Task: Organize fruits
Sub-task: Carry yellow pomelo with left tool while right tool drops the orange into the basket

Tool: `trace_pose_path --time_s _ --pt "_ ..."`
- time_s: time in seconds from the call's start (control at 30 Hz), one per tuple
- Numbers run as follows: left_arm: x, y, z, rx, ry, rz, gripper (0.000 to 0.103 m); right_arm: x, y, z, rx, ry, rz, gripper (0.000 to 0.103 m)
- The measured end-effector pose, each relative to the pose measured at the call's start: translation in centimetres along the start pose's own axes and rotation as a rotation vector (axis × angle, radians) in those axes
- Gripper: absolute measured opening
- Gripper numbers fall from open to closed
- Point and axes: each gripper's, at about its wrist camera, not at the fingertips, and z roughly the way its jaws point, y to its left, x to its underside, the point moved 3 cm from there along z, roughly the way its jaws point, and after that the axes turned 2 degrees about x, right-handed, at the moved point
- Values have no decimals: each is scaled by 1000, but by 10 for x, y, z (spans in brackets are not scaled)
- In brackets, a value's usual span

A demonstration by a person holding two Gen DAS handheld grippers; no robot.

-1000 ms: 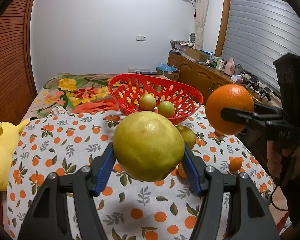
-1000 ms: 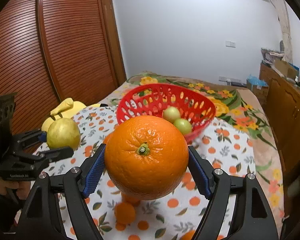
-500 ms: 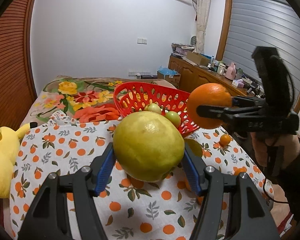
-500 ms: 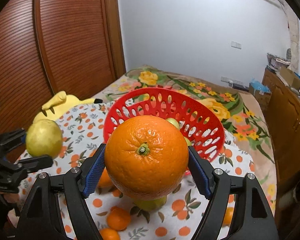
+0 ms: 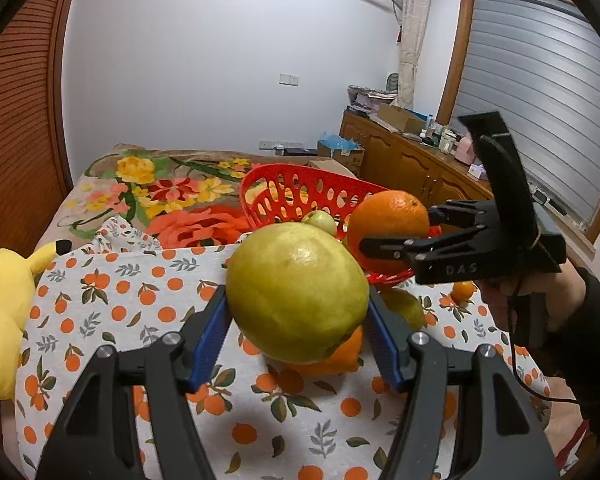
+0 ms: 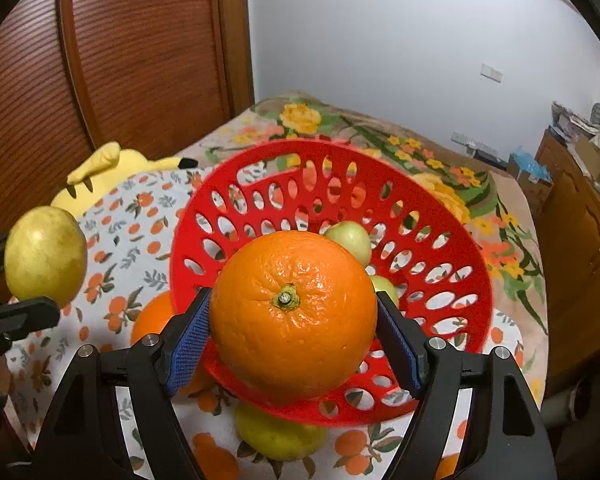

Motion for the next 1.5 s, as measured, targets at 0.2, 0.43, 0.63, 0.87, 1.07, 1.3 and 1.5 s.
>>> trace_pose_path --time_s 0.2,0.43,0.63,0.87,1.07,1.3,1.5 --pt "1 5 5 -2 9 -3 63 0 6 18 -13 61 -18 80" --pt "-1 10 8 -9 10 -10 63 0 7 28 -12 106 -37 80" --pt "-1 11 8 -9 10 -11 63 -1 5 33 -11 124 -37 80" --pt "-1 12 8 -13 8 -10 63 -1 1 43 -8 158 -25 81" --pt "-1 14 7 -16 6 -10 63 -1 -6 50 -21 182 4 81" --pt "1 15 10 -20 15 -12 63 1 -8 58 -30 195 33 81" --pt "0 14 12 -24 16 -11 63 0 -13 57 -41 180 41 82"
